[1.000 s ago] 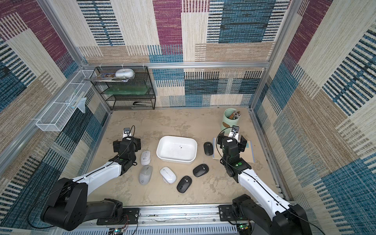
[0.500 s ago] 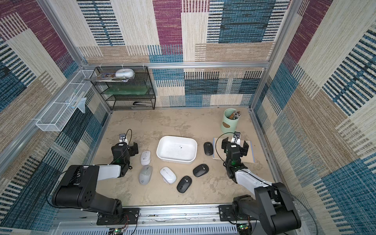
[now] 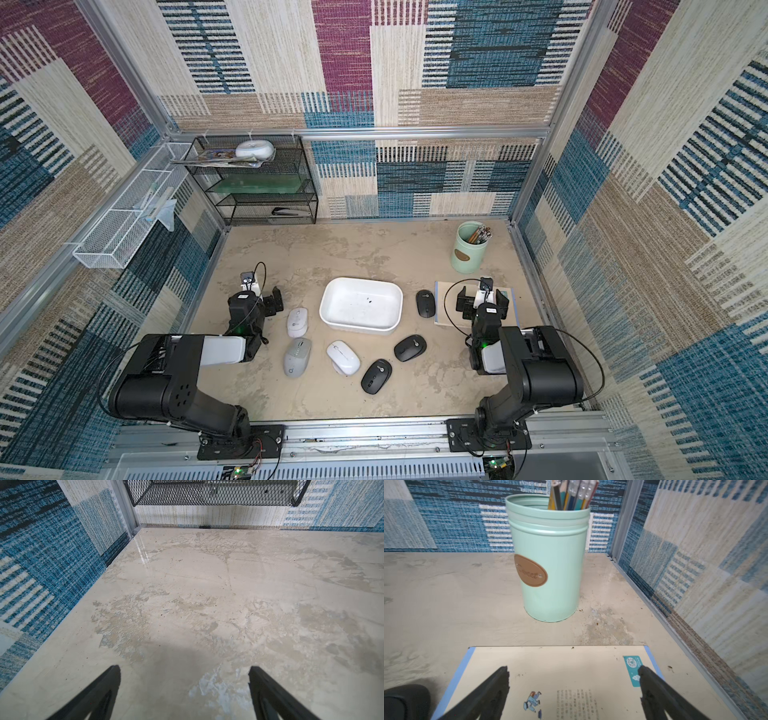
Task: Take out the mouse from the storage box
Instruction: Reset both arms
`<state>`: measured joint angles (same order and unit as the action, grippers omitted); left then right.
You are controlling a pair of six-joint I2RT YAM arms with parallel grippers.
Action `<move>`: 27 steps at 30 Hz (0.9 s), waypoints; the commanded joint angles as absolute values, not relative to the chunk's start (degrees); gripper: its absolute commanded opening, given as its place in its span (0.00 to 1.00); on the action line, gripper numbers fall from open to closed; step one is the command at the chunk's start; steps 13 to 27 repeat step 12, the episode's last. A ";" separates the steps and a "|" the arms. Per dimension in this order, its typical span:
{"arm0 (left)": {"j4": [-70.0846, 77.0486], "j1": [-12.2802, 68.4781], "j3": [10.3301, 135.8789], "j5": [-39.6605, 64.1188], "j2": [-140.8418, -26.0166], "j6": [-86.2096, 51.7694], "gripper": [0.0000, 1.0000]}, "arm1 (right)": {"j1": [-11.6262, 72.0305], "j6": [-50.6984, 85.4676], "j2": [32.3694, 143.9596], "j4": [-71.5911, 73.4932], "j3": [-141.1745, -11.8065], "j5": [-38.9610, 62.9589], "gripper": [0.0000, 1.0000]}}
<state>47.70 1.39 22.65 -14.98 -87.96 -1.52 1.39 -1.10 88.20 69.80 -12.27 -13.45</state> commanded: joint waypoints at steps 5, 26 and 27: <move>48.48 1.32 22.81 -14.32 -87.87 -1.80 1.00 | 0.87 -0.22 87.58 71.42 -13.89 -7.98 0.99; 48.49 0.43 22.75 -12.43 -87.78 -2.17 1.00 | 0.87 -0.18 87.45 71.37 -13.80 -7.95 1.00; 48.49 0.43 22.75 -12.43 -87.78 -2.17 1.00 | 0.87 -0.18 87.45 71.37 -13.80 -7.95 1.00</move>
